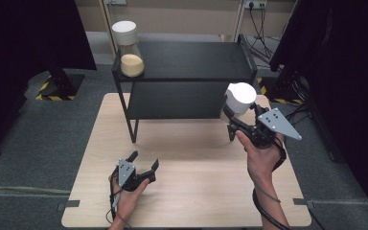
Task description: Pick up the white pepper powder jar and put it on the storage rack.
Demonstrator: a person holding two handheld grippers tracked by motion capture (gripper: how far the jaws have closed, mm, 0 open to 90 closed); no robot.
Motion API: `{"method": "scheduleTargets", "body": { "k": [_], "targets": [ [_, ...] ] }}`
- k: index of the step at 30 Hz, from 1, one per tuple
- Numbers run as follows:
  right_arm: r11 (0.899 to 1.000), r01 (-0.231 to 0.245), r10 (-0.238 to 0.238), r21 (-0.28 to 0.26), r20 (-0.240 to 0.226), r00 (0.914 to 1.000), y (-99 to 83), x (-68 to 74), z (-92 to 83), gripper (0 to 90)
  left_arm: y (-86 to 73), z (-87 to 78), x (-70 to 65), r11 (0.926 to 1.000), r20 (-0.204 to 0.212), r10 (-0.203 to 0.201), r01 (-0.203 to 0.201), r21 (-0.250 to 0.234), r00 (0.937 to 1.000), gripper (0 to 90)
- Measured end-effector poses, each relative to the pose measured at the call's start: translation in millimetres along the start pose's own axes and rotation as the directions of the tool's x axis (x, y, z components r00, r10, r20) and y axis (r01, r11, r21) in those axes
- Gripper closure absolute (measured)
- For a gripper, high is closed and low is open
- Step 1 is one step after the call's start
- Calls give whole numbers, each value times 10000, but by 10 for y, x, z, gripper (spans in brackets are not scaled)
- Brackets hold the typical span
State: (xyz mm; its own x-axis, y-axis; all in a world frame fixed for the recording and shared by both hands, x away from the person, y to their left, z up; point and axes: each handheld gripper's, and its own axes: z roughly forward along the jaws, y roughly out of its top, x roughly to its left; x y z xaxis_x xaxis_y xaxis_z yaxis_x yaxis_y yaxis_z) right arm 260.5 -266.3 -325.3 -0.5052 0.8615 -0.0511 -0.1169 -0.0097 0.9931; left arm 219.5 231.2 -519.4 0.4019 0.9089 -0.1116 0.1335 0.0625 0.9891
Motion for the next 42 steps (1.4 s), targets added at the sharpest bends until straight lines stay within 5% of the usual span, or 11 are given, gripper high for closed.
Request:
{"method": "scheduleTargets", "body": {
  "k": [22,42],
  "targets": [
    [9990,-4,14,-457,231,9997,426,-22,330,310,4,1,4,10000,19,-2,2,22,10000,100],
    [9991,-100,124,-401,611,9981,632,-72,624,309,5,1,11,10000,45,-42,42,27,10000,99]
  ]
}}
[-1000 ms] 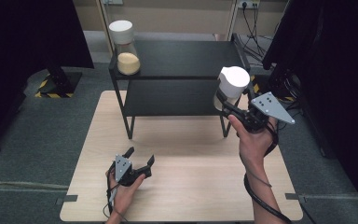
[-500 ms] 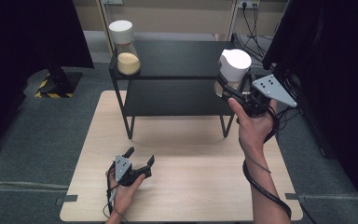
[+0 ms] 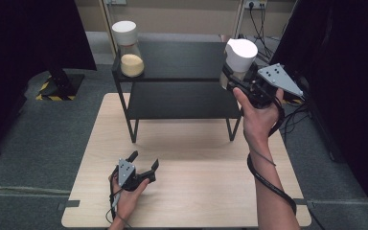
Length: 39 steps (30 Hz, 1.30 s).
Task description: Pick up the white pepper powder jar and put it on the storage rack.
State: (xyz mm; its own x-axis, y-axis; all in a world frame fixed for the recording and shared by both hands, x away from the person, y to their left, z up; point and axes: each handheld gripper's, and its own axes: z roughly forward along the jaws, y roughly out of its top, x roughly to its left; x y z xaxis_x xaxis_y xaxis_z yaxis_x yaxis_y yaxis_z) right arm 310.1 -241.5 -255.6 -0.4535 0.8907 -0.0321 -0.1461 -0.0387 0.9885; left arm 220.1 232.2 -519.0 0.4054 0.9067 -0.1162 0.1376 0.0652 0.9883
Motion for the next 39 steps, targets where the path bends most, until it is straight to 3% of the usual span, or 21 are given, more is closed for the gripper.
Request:
{"method": "scheduleTargets", "body": {
  "k": [11,20,39],
  "targets": [
    [9998,-171,171,-42,130,9998,103,-36,152,309,2,2,3,10000,11,-15,15,14,10000,100],
    [9996,-127,119,265,317,9994,161,-64,320,309,0,1,6,10000,26,-23,23,-2,10000,100],
    [9966,-36,-19,826,662,9978,109,-120,547,308,4,2,15,10000,70,-10,10,27,10000,100]
  ]
}}
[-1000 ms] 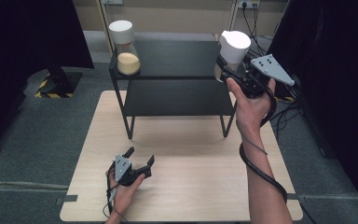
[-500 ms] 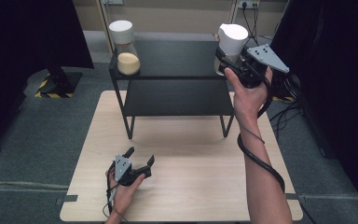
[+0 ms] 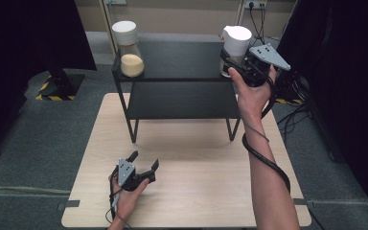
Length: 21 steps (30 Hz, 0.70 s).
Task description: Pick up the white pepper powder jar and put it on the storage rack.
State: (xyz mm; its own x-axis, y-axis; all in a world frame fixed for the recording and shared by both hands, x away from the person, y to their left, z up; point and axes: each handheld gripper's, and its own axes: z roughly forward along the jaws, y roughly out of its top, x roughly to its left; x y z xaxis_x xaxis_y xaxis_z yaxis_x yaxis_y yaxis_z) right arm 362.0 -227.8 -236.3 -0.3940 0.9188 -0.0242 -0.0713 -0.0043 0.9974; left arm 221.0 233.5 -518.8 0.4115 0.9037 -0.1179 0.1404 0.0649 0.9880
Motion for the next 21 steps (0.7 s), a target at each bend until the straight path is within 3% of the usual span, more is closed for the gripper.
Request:
{"method": "scheduleTargets", "body": {
  "k": [16,21],
  "targets": [
    [9999,-138,138,-48,-43,9999,-32,-15,54,299,1,0,-4,10000,0,65,-65,10,10000,100],
    [9999,-160,160,-13,-154,9998,-17,-14,37,219,2,1,-5,10000,3,76,-76,14,10000,100]
  ]
}}
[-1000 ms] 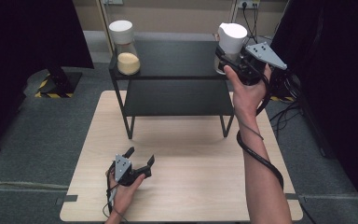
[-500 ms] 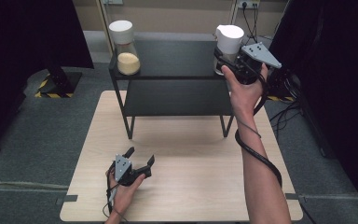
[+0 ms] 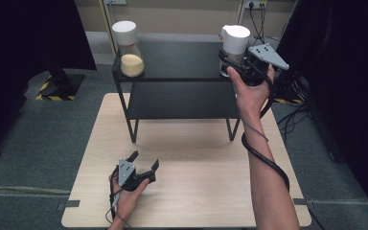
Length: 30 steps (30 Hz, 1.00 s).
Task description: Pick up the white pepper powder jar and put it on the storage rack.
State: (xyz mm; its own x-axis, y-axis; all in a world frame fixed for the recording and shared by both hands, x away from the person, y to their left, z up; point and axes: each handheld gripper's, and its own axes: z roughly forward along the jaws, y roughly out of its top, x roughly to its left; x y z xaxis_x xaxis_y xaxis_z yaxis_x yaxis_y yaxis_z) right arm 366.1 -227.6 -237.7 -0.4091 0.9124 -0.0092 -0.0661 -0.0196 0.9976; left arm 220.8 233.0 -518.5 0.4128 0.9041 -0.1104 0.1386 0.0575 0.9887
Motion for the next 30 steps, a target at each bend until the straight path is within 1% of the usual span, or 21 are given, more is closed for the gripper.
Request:
{"method": "scheduleTargets", "body": {
  "k": [4,6,9,12,19,24,30],
  "targets": [
    [10000,-45,45,47,-121,9999,23,-2,-36,156,-2,-1,-2,10000,-7,21,-21,-14,10000,100],
    [10000,-10,9,-44,-136,9999,26,1,-71,140,-2,-1,-3,10000,-8,34,-35,-12,10000,100],
    [9999,-149,150,29,-273,9995,41,-20,-109,111,-2,-1,-6,10000,-10,48,-48,-10,10000,100],
    [10000,-40,41,37,-313,9995,33,-21,-152,100,-3,-4,-5,10000,-18,41,-41,-16,10000,100],
    [9999,-125,121,-86,-433,9990,-38,-36,-280,92,-2,-1,-9,10000,-20,43,-44,-15,10000,100],
    [9997,-49,37,-233,-512,9987,-83,-40,-380,91,-3,-1,-12,10000,-24,58,-58,-17,10000,100],
    [9997,-49,30,-247,-738,9973,-134,-55,-489,88,1,1,-12,10000,-20,63,-63,1,10000,100]
  ]
}}
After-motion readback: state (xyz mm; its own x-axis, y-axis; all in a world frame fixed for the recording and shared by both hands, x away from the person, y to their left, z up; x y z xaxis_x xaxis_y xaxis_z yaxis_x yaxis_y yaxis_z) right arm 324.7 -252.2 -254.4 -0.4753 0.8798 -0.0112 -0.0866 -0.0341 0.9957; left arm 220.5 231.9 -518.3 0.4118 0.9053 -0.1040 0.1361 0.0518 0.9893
